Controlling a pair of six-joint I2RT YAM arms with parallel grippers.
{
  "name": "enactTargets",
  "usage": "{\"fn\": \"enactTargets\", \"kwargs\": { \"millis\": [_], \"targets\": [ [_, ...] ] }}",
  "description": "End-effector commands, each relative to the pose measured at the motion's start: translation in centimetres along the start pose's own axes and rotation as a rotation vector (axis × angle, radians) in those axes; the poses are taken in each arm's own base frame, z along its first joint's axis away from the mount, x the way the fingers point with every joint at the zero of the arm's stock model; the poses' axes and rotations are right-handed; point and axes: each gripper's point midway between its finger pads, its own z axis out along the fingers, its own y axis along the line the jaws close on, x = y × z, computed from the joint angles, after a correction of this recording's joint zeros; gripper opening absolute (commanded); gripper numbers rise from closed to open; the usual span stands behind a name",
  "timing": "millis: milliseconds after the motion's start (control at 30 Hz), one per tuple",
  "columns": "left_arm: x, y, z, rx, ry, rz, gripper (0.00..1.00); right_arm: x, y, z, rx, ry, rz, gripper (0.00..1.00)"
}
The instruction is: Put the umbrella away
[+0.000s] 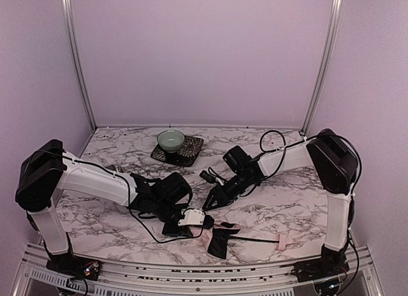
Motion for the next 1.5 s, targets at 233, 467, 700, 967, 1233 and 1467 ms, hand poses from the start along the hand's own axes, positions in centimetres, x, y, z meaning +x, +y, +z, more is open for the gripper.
{"fn": "enactTargets", "kwargs": {
  "millis": [233, 467, 700, 967, 1233, 1467],
  "targets": [
    [6.6, -3.1, 1.3, 0.088, 0.239, -0.041, 0.0, 0.1, 2.3, 1.9, -0.137, 0.019, 0.024, 0.25],
    [6.6, -3.1, 1.4, 0.087, 0.241, -0.041, 0.0, -2.3, 2.9, 0.2, -0.2, -0.106, 0.039, 0.0],
    [6.9, -3.1, 1.4, 0.086, 0.25, -0.04, 0.0, -2.3, 2.3, 0.4, -0.204, -0.12, 0.057, 0.0],
    [7.0, -3.2, 1.6, 0.09, 0.252, -0.041, 0.0, -2.6, 1.6, 1.0, -0.182, -0.151, 0.049, 0.08],
    [7.1, -3.3, 1.6, 0.093, 0.254, -0.041, 0.0, -2.2, 1.5, 2.2, -0.19, -0.138, 0.046, 0.13],
    [7.1, -3.3, 1.6, 0.098, 0.255, -0.045, 0.0, -2.3, 1.8, 3.0, -0.195, -0.125, 0.036, 0.22]
  ]
}}
